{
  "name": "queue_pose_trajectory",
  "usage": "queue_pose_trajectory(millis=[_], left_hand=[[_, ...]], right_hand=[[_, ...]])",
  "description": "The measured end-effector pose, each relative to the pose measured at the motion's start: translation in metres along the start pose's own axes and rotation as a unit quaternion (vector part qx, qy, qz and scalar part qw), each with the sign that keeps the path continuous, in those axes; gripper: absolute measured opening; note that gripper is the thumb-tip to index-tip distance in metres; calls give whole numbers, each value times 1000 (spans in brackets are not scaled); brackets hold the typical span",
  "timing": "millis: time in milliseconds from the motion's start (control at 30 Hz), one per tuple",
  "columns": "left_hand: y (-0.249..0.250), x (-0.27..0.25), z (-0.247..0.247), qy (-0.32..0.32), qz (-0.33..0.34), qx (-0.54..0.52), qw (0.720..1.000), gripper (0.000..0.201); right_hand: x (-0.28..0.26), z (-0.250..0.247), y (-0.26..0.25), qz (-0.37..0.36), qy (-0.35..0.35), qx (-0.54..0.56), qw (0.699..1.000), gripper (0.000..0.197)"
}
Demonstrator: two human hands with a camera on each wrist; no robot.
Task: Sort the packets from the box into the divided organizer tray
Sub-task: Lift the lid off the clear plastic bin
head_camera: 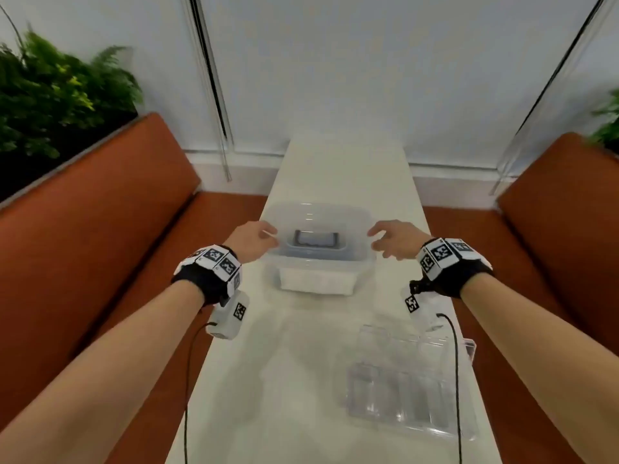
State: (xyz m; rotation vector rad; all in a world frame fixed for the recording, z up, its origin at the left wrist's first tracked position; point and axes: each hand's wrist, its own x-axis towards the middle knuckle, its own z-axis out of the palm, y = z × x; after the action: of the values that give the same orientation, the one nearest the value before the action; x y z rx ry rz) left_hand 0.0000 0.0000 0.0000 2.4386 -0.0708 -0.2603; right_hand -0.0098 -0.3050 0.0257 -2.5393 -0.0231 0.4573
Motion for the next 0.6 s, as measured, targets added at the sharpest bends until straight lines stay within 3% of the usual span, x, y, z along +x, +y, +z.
queue_pose_trajectory(millis=[200,367,600], left_hand=[[-21,34,11,51,-108,33,992,50],[-30,59,22,60,-157,43,985,51],[-35,74,36,52,-187,42,980,42]], right_hand=[[41,15,14,105,50,40,992,52],[68,36,27,158,56,85,982,52],[88,58,34,187,63,201,959,28]])
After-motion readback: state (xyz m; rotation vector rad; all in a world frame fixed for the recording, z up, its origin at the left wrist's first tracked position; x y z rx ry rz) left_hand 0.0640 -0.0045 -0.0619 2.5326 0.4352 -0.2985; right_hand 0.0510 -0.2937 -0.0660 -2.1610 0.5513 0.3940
